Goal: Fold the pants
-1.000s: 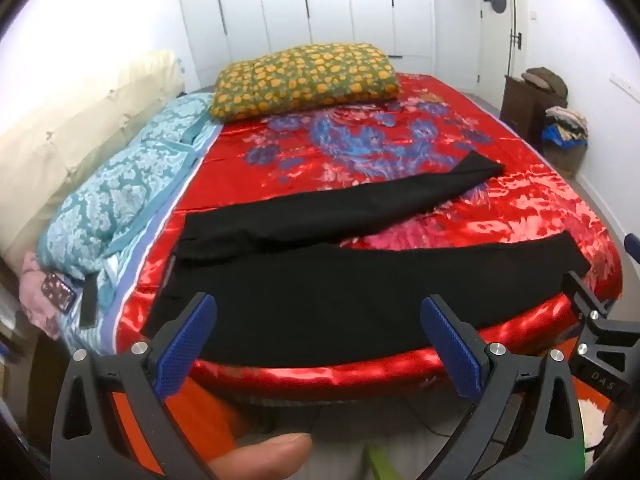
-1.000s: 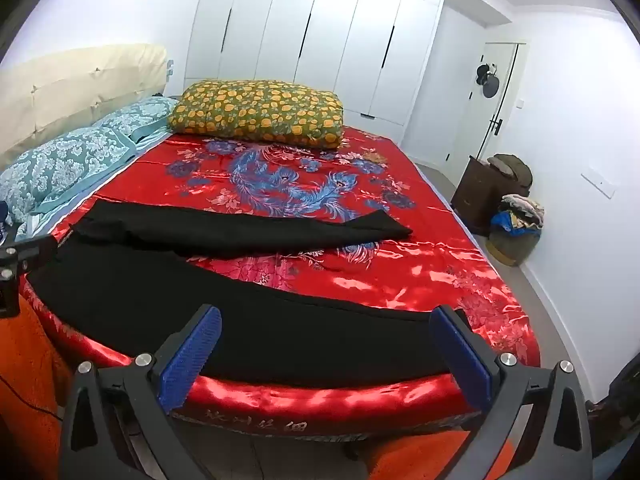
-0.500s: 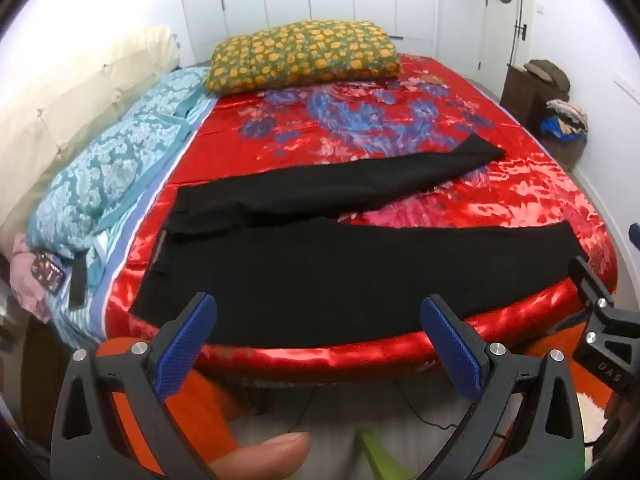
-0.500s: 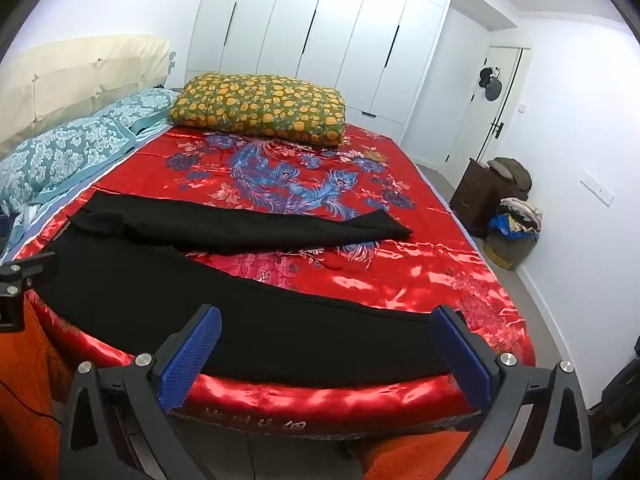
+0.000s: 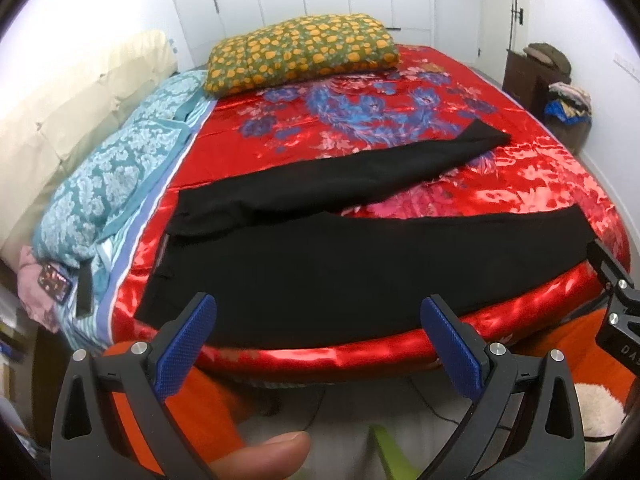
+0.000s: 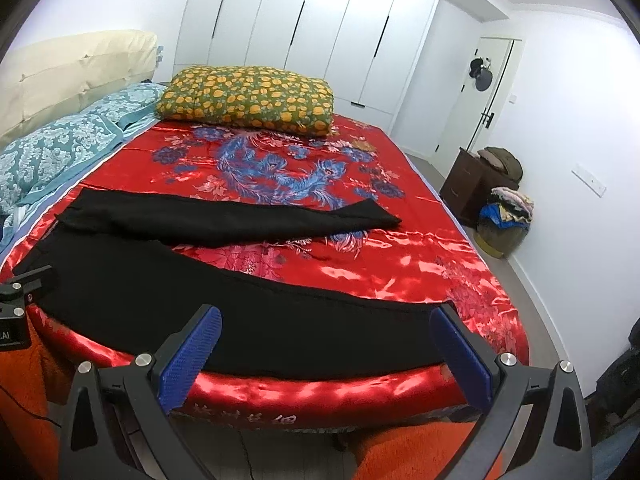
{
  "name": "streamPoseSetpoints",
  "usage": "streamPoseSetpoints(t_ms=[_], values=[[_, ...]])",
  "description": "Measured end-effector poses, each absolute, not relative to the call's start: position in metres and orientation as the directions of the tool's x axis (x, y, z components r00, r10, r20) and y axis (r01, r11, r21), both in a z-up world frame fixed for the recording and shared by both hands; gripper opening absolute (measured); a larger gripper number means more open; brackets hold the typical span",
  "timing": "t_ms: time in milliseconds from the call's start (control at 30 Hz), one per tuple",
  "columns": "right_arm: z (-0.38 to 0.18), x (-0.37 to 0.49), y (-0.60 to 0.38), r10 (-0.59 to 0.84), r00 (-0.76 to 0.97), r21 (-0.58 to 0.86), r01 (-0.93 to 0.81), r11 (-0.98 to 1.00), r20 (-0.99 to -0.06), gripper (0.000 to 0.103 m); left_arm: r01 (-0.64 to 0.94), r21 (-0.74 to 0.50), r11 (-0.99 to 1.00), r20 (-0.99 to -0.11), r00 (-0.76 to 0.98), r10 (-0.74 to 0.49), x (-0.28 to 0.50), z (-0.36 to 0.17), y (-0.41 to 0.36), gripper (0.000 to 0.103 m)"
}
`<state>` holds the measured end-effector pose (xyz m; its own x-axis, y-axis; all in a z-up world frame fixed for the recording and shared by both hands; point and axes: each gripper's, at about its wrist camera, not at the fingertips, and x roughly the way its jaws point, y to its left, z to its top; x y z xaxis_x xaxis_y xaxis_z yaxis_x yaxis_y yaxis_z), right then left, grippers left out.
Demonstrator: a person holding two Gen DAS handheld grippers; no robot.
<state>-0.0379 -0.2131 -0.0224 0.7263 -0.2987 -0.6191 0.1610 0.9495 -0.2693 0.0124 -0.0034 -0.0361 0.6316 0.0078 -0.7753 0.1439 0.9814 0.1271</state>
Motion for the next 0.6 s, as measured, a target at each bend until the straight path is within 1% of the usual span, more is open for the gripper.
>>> streamPoseSetpoints(t_ms=[600], values=[[-0.034,-0.034,-0.221,-0.315,0.691,-0.267,0.180,0.947,-0.651,0.103,0.154,0.126,0.980,-0.795,0.607,0.007,0.017,-0.044,-0.007,0.102]])
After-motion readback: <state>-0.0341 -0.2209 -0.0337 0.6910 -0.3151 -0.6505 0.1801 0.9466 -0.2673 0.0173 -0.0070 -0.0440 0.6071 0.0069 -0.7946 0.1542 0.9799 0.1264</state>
